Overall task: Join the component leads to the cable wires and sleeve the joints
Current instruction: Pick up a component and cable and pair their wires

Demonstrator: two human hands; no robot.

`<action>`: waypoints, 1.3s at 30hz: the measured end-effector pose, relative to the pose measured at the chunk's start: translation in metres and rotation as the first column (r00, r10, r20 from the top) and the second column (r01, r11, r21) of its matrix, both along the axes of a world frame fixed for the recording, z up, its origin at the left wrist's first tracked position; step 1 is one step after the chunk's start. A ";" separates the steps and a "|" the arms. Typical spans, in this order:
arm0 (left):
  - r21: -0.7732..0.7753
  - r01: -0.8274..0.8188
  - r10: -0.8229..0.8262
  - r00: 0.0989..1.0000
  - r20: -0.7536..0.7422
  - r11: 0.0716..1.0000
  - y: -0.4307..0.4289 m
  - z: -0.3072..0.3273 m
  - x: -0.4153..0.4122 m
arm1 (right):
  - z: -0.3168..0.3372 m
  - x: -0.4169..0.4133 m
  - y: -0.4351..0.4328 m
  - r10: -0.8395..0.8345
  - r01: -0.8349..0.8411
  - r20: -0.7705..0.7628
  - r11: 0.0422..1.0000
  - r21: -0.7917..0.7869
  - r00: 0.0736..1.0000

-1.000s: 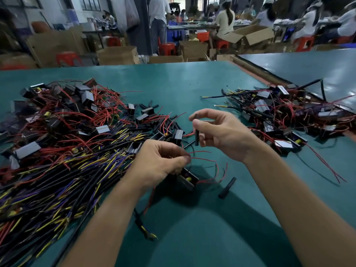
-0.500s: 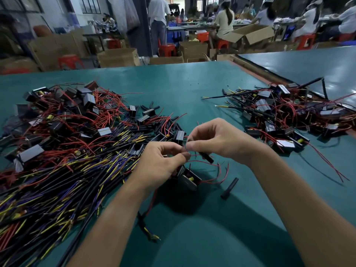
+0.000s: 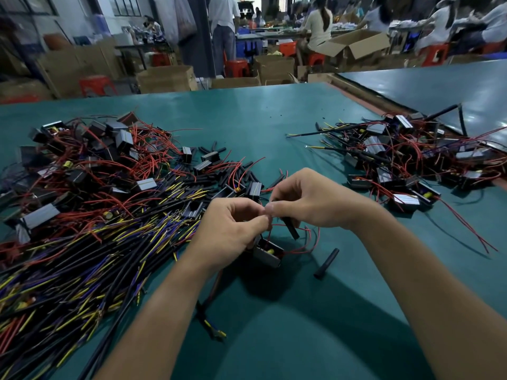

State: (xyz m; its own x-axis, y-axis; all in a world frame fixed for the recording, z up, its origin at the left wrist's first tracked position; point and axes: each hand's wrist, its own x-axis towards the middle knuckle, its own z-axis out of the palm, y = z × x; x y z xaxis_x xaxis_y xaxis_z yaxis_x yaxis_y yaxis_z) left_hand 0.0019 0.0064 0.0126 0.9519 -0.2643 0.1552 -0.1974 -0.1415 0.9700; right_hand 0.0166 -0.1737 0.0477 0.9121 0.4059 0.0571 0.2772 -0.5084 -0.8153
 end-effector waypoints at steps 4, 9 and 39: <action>-0.066 0.001 -0.003 1.000 -0.028 0.998 0.001 0.003 0.000 | 0.005 0.000 0.002 -0.107 0.092 0.078 0.980 0.178 0.991; -0.090 -0.024 0.018 0.998 -0.064 0.996 0.001 0.003 0.000 | 0.010 0.000 0.002 -0.175 0.147 0.016 0.870 0.470 0.984; -0.031 -0.054 0.052 0.998 -0.045 0.998 -0.003 0.000 -0.001 | 0.009 -0.005 0.002 -0.010 -0.008 0.058 0.957 0.289 0.998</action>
